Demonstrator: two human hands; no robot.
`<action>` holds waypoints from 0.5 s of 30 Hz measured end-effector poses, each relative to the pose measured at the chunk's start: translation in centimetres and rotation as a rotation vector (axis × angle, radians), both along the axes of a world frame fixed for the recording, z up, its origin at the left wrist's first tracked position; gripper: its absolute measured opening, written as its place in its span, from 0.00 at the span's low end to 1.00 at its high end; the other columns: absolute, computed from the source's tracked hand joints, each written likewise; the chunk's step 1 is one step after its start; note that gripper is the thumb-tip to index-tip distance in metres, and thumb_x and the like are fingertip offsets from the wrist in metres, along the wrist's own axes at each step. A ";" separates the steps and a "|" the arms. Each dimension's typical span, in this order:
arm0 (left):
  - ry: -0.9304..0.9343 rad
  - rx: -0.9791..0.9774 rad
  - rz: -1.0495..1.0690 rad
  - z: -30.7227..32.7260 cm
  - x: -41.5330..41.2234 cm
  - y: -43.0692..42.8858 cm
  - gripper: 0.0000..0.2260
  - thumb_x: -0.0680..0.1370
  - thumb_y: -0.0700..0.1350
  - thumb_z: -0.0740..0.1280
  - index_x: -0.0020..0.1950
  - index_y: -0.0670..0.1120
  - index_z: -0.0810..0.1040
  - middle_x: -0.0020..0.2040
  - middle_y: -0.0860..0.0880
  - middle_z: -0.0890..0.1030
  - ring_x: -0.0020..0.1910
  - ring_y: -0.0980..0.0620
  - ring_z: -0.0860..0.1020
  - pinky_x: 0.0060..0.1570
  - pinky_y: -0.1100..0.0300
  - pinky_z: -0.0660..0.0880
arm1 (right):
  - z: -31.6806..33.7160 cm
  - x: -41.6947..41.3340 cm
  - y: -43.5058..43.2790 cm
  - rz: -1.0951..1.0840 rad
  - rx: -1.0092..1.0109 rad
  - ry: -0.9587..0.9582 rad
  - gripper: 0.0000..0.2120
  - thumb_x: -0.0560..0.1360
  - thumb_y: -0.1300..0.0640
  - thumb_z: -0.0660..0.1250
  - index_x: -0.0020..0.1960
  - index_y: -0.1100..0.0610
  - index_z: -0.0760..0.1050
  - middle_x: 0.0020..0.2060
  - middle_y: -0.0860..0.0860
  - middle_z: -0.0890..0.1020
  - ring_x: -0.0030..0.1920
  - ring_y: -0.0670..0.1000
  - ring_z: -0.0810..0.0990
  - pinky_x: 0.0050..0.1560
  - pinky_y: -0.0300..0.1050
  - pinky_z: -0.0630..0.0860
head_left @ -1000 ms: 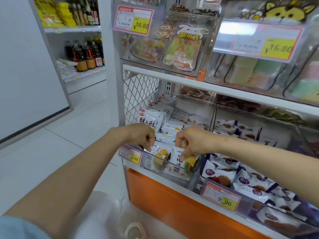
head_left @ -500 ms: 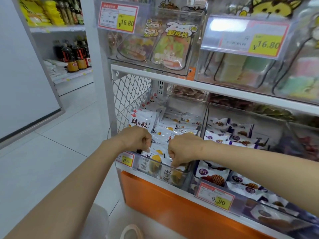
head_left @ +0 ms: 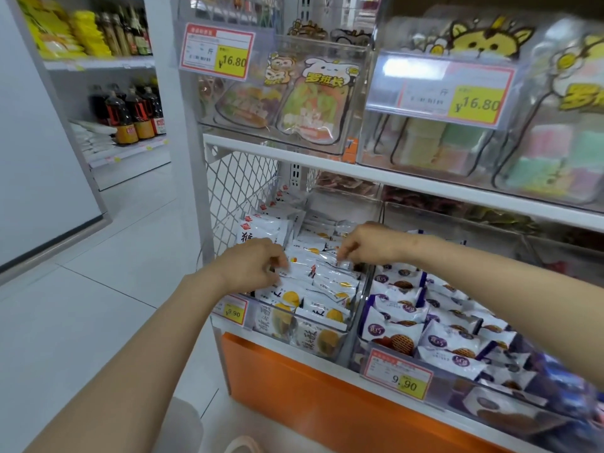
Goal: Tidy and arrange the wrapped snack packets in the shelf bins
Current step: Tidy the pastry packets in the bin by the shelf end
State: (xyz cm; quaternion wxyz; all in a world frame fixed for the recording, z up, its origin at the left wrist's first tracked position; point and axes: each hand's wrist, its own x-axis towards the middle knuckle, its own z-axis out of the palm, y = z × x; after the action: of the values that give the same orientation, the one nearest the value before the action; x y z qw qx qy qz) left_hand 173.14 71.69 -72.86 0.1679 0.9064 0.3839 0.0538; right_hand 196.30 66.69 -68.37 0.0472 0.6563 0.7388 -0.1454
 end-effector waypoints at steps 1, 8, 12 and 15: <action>-0.054 -0.003 -0.003 0.1 0.5 -0.4 0.13 0.76 0.47 0.67 0.61 0.52 0.74 0.55 0.53 0.73 0.54 0.55 0.72 0.54 0.58 0.70 | 0.1 -0.1 0.1 -0.003 -0.059 -0.038 0.14 0.79 0.60 0.60 0.61 0.53 0.78 0.61 0.46 0.79 0.58 0.46 0.76 0.60 0.39 0.70; 0.110 0.022 -0.164 -1.9 5.3 -1.9 0.33 0.76 0.61 0.63 0.76 0.53 0.55 0.77 0.54 0.52 0.76 0.52 0.52 0.73 0.54 0.51 | -0.3 -1.1 1.9 -0.010 -0.248 -0.320 0.16 0.81 0.57 0.54 0.64 0.61 0.73 0.60 0.52 0.77 0.60 0.53 0.74 0.60 0.43 0.71; 0.202 -0.006 -0.146 -2.3 6.4 -1.9 0.37 0.76 0.63 0.60 0.78 0.52 0.48 0.78 0.52 0.45 0.76 0.52 0.47 0.73 0.51 0.47 | -0.6 -0.9 1.8 -0.019 -0.168 -0.267 0.14 0.80 0.58 0.55 0.60 0.56 0.76 0.48 0.47 0.79 0.48 0.49 0.75 0.45 0.40 0.71; 0.257 -0.032 -0.142 -2.6 6.7 -1.7 0.36 0.76 0.64 0.58 0.78 0.52 0.47 0.78 0.51 0.44 0.76 0.52 0.44 0.73 0.50 0.44 | -0.8 0.3 1.5 -0.080 0.010 -0.142 0.15 0.78 0.58 0.58 0.59 0.51 0.79 0.62 0.48 0.78 0.58 0.50 0.76 0.59 0.43 0.71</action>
State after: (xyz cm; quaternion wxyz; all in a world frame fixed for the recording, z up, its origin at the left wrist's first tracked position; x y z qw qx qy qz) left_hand 179.88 69.97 -75.45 0.1351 0.9278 0.3381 -0.0810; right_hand 196.61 68.19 -69.16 0.0904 0.6943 0.7075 -0.0965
